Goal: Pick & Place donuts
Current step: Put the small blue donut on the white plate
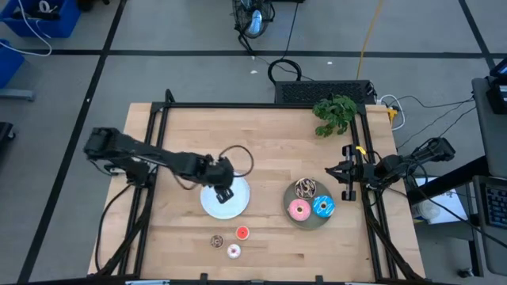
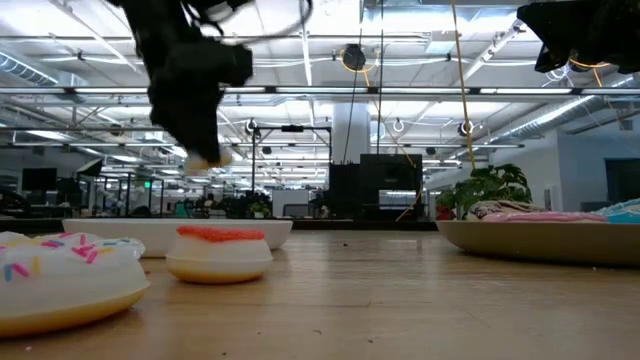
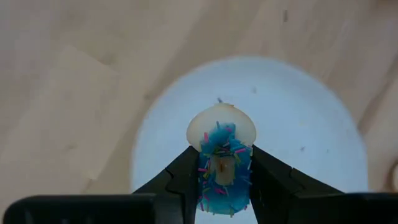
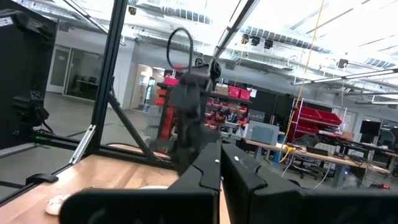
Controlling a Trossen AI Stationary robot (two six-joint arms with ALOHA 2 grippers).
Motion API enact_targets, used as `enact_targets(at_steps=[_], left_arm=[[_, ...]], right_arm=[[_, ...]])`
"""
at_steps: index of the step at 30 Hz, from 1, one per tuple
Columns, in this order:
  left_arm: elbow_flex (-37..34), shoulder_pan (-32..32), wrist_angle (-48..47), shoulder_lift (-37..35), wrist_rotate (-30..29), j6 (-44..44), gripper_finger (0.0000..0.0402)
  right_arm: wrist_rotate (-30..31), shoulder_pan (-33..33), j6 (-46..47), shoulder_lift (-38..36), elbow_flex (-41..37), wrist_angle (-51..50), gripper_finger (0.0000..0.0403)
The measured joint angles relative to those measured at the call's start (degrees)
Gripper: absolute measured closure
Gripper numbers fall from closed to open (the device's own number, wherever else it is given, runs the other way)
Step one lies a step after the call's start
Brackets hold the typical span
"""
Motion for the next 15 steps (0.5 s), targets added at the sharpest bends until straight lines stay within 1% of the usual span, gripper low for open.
enact_targets(at_steps=[2,4,6,10,15], left_arm=[[0.0,0.65,1.59,3.6,2.91,1.91,0.0282],[0.0,0.89,3.08,6.85,4.54,3.91,0.0282],[0.0,0.91,3.85,9.22,4.31,5.34,0.0282],[0.0,1.22,3.78,12.01,2.36,5.44,0.0281],[0.0,1.24,3.51,12.77,1.96,6.24,0.0278]], right_arm=[[-0.01,-0.01,-0.23,0.0,-0.01,0.0,0.0403],[0.01,0.0,-0.24,0.0,-0.01,0.0,0.0403],[-0.01,0.0,-0.27,0.0,-0.01,0.0,0.0403],[-0.01,0.01,-0.14,0.0,0.01,0.0,0.0403],[0.01,0.01,-0.03,0.0,0.01,0.0,0.0403]])
